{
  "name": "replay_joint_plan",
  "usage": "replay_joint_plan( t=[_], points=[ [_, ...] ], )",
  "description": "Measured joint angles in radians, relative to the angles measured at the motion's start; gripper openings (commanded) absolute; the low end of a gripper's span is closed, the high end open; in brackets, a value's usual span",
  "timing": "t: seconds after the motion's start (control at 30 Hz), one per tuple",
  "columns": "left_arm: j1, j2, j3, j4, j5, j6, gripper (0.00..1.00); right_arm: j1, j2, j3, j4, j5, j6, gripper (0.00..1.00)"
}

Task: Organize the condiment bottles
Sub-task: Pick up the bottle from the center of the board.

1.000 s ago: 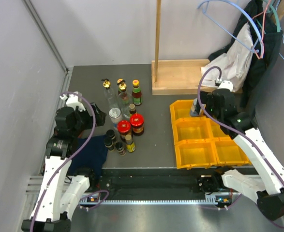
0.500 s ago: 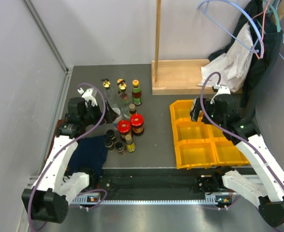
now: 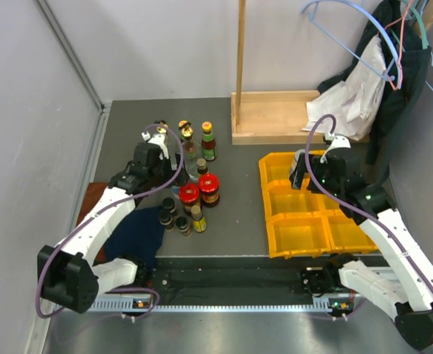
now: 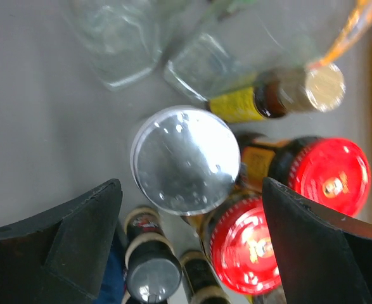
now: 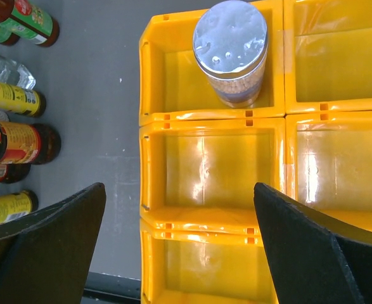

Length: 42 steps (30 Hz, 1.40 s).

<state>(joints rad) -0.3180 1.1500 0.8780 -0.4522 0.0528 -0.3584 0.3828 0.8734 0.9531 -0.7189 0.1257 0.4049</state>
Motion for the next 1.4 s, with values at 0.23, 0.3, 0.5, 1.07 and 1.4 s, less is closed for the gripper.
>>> replay_joint_plan(
  t=[0.23,0.3,0.5,1.07,1.4],
  points=[
    [-0.018,0.046,0.022,0.010,-0.106,-0.016,0.89,0.000,-0.018,-0.012,0.000,0.001,0.000,0.99],
    [-0.018,0.055,0.024,0.013,-0.115,-0.018,0.87,0.000,-0.020,-0.012,0.000,0.001,0.000,0.99],
    [-0.026,0.105,0.042,0.035,-0.129,-0.029,0.75,0.000,-0.025,-0.013,0.000,0.004,0.000,0.99],
    [-0.030,0.120,0.071,0.011,-0.130,-0.026,0.00,0.000,-0.029,-0.013,0.000,0.005,0.001,0.99],
    [-0.030,0.007,0.219,-0.076,-0.150,0.029,0.00,0.000,-0.043,-0.013,-0.007,0.017,0.009,0.99]
  ],
)
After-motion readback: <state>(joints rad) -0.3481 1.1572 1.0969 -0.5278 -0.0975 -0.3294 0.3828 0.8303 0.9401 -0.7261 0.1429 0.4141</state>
